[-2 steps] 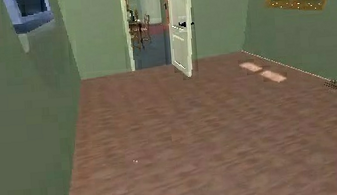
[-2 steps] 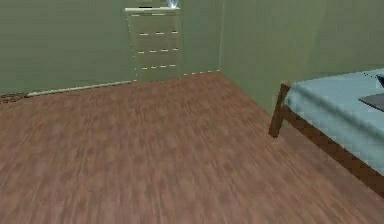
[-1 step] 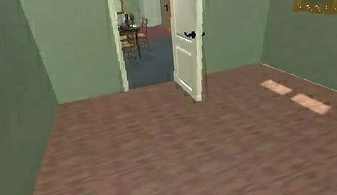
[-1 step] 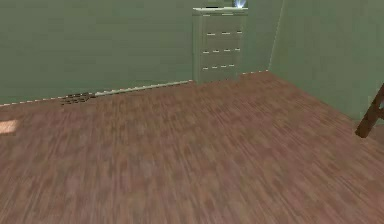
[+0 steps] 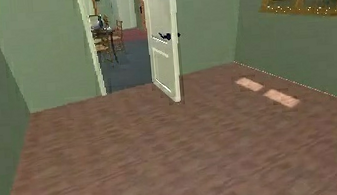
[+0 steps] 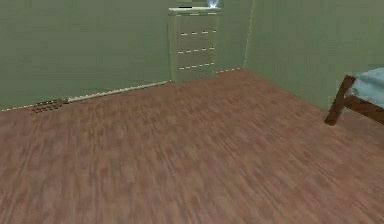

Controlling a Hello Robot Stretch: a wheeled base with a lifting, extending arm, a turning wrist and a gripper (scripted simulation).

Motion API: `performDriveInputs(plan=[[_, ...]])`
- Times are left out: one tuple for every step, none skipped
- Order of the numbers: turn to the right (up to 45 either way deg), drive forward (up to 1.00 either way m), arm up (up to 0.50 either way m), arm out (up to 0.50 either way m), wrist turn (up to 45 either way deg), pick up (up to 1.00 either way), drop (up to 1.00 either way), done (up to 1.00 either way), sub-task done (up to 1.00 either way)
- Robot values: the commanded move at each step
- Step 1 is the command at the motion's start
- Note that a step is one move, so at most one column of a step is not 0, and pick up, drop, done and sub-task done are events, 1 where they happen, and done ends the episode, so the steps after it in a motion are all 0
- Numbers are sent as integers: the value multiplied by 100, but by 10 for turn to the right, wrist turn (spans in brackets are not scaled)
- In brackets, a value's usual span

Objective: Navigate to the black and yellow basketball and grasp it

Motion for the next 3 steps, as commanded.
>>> performDriveInputs(plan=[[0, 40, 0, 0, 0, 0, 0, 0, 0], [-150, 0, 0, 0, 0, 0, 0, 0, 0], [0, 100, 0, 0, 0, 0, 0, 0, 0]])
